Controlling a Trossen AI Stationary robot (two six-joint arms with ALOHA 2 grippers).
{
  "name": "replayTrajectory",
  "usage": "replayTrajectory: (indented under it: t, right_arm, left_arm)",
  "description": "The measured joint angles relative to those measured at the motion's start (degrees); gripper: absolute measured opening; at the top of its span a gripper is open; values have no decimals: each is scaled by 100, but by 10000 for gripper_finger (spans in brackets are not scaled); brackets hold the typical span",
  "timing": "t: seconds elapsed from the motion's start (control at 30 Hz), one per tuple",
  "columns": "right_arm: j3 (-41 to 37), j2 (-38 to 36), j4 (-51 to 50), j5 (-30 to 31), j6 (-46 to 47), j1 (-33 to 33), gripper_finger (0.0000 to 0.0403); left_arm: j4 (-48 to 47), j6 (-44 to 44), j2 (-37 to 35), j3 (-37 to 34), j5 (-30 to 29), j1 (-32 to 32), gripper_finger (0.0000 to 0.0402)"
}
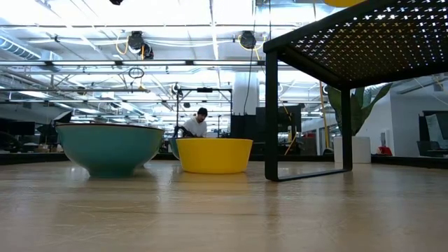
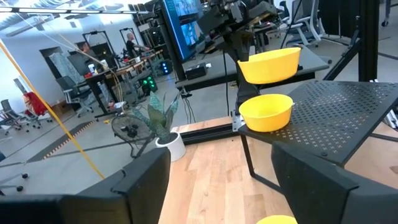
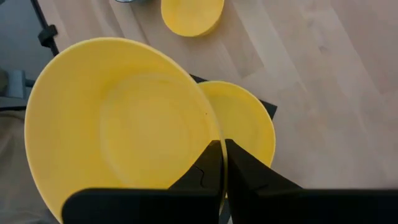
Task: Pick & Place Mini bowls
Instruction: Stack the left yellow bowl on top of the yellow bowl on the shelf
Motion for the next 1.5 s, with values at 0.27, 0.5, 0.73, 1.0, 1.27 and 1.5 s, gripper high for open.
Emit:
replayTrajectory:
  t: [0.27, 0.5, 0.73, 1.0, 1.27, 1.5]
  right_arm:
    - [-368, -91, 40, 29, 77, 0, 0]
    - [-573, -97, 41, 26, 37, -84, 0]
    - [-774, -148, 82, 7, -187, -338, 0]
    - [-779, -155, 119, 0, -350, -463, 0]
    - [-781, -438, 53, 7, -304, -463, 0]
    - [-779, -661, 126, 199, -95, -466, 0]
  left_arm:
    - [-1, 0, 0, 0, 1, 0, 282]
    - [-1, 2, 0, 2, -1, 0, 274]
    - [-2, 2, -1, 2, 0, 0, 274]
    - [-3, 4, -2, 2, 0, 0, 273]
    - [-5, 4, -2, 4, 0, 0, 273]
    - [8, 7, -2, 4, -1, 0, 273]
